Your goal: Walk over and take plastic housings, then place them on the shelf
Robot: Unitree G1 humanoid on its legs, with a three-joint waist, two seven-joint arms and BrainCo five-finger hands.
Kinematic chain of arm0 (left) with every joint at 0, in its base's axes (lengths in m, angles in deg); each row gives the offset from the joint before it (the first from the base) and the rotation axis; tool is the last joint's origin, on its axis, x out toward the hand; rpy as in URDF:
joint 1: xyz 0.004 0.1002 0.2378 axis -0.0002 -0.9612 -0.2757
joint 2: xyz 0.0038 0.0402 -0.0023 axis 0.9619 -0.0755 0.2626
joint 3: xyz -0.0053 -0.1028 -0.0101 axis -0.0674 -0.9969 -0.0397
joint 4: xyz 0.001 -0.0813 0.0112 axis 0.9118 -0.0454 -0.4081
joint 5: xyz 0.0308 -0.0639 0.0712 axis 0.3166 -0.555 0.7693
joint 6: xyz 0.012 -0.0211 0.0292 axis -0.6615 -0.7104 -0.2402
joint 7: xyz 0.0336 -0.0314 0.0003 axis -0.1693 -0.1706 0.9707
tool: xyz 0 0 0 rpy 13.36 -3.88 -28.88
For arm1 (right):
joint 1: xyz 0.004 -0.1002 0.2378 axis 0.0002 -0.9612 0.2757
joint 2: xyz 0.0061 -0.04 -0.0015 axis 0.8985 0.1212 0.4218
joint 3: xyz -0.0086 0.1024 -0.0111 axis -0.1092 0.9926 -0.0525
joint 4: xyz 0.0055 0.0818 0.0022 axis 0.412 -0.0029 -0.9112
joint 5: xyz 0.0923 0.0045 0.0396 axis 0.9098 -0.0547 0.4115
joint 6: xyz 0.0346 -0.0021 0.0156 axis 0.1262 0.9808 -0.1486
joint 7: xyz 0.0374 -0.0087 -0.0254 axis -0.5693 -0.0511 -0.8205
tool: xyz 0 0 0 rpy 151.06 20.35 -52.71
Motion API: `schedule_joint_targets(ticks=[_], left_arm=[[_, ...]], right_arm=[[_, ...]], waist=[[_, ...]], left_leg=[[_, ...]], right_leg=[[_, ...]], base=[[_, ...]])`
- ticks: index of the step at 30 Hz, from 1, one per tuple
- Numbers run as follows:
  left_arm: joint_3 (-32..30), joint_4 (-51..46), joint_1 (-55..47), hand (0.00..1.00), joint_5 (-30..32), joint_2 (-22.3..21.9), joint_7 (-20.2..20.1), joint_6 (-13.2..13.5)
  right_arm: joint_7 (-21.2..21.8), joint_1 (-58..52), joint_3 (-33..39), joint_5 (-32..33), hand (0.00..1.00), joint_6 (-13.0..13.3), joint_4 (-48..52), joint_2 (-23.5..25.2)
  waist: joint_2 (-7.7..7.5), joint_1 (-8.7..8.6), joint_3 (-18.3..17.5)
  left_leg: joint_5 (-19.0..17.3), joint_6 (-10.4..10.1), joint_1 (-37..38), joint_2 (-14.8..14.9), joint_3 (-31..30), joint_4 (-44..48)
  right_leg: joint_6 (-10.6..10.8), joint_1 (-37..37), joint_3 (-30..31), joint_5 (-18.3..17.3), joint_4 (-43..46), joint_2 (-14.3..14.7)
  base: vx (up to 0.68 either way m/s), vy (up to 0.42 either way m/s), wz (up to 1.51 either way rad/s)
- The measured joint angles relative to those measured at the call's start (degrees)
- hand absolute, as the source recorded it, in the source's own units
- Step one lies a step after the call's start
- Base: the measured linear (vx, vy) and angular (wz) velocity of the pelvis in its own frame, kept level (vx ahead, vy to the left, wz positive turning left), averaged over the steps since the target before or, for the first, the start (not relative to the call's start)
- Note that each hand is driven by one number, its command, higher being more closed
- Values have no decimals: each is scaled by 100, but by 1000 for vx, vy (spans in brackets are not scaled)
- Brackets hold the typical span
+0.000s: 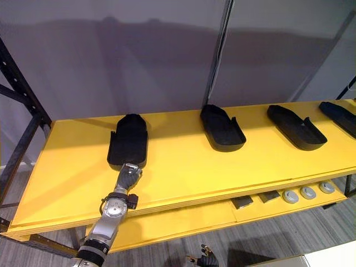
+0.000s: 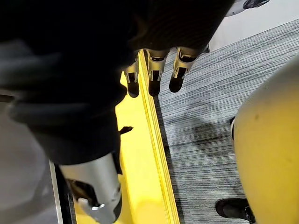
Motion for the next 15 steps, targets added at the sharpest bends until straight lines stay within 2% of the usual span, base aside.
schedule_joint_targets(ticks=[5, 8, 9, 10, 12, 15], left_arm=[[5, -364, -113, 100, -17, 73, -18, -15], [7, -1287, -544, 100, -144, 139, -49, -14], [10, -2047, -785, 100, -332, 209, -115, 4], [19, -2347, -850, 100, -430, 239, -134, 41], [26, -3348, -1024, 100, -797, 319, -177, 294], [-117, -4364, -1292, 100, -1185, 311, -254, 643]], right_arm=[[0, 45, 0, 3, 0, 3, 7, 0], [1, 63, -1, 5, 0, 8, 14, -10], [7, 42, 0, 10, 0, 8, 14, -35], [16, 36, 0, 15, 0, 8, 13, -51], [43, 10, -2, 14, 0, 6, -3, -89], [47, -25, -2, 15, 0, 6, 4, -102]], waist=[[-12, -9, 103], [-35, -29, 168], [-33, 26, 167], [-31, 43, 169], [-31, 156, 167], [-22, 259, 162]], left_leg=[[3, 2, 0, -2, -61, 4], [14, 11, 5, -11, -169, 24], [18, 15, 1, -16, -206, 25], [24, 18, -8, -22, -241, 25], [35, 25, 0, -23, -312, 26], [51, 44, -26, -42, -442, 26]], right_leg=[[-11, 42, -54, 10, -5, -4], [-12, 127, -159, 10, -19, -12], [-12, 167, -163, 10, -17, -11], [-12, 180, -171, 10, -16, -12], [-12, 215, -224, 11, 17, -7], [-12, 238, -329, 10, 61, -10]], base=[[-5, 5, 6], [1, 2, 17], [6, 4, 16], [4, 1, 19], [-28, 3, 19], [-58, 4, 20]])
